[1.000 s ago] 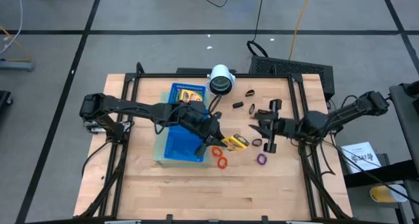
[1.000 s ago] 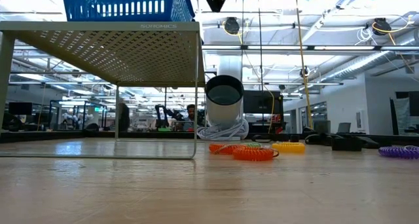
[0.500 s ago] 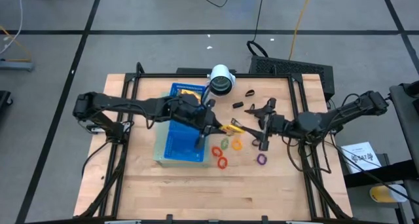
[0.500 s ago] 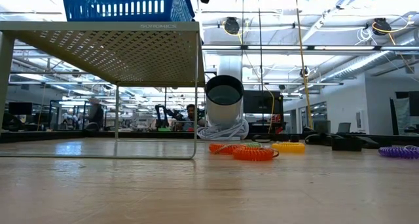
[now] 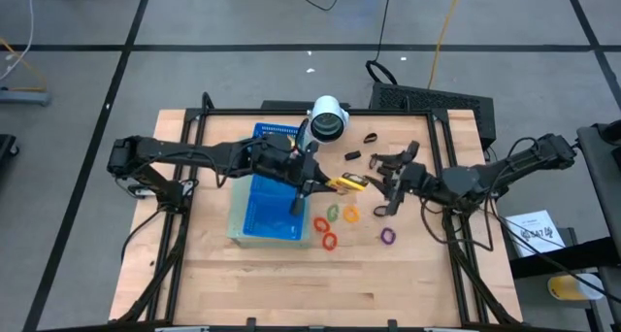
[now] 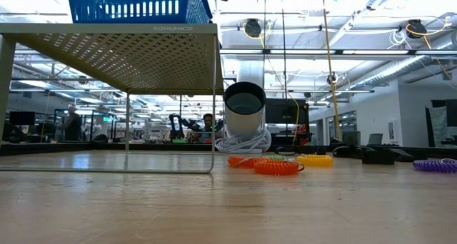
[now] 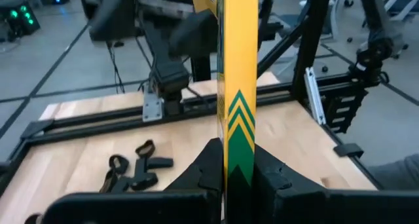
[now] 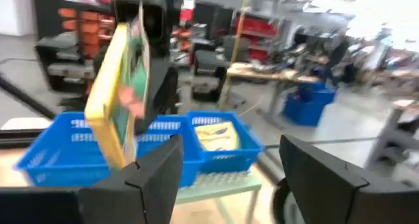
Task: Pick & Place Office Desk Supplies
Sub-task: Put the crayon box into the top blue bin on the shelf
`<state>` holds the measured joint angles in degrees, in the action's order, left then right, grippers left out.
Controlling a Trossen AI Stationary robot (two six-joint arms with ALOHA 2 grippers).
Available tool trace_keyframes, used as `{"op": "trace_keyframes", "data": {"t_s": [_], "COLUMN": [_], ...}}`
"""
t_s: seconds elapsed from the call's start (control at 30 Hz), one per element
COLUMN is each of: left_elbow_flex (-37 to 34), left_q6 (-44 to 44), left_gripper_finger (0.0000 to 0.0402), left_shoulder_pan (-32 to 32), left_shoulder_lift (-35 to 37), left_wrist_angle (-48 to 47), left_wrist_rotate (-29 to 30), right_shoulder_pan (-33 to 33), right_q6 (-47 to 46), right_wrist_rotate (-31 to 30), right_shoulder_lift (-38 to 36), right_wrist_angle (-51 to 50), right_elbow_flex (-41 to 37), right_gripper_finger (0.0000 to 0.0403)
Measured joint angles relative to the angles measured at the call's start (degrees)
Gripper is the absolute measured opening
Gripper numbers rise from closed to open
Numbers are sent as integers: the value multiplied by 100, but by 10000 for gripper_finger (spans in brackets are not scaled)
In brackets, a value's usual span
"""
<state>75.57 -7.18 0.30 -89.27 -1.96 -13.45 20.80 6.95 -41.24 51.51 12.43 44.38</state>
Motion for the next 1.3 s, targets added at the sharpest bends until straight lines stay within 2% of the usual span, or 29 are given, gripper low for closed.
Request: {"op": "trace_keyframes", "data": {"t_s": [0.1, 0.17, 0.33, 0.53, 0.73, 0.87, 1.17, 1.3], "left_elbow_flex": [0, 0, 2, 0, 0, 0, 0, 1], "left_q6": [-42, -118, -124, 43, 155, 197, 287, 278], "left_gripper_finger": [32, 32, 32, 32, 32, 32, 33, 35], "left_shoulder_pan": [-7, -2, 0, -2, 0, 0, -42, -42], "left_shoulder_lift": [-2, -2, -63, -179, -331, -360, -356, -352], "left_wrist_angle": [198, 500, 1245, 1250, 1489, 1586, 1581, 1583], "left_wrist_rotate": [-17, -78, -158, -147, -144, -147, -105, -41], "right_shoulder_pan": [-27, -31, -32, -33, -131, -166, -235, -203], "right_q6": [-427, -538, -297, 253, 385, 455, 687, 764], "right_wrist_rotate": [402, 410, 888, 1171, 1710, 1733, 1731, 1716], "right_shoulder_lift": [64, 185, 459, 661, 866, 1083, 1324, 1275], "right_wrist_angle": [-383, -409, 595, 1956, 2633, 2840, 3226, 3255], "right_elbow_flex": [0, -36, -322, -565, -729, -732, -732, -734], "right_gripper_finger": [242, 242, 242, 242, 233, 188, 28, 26]}}
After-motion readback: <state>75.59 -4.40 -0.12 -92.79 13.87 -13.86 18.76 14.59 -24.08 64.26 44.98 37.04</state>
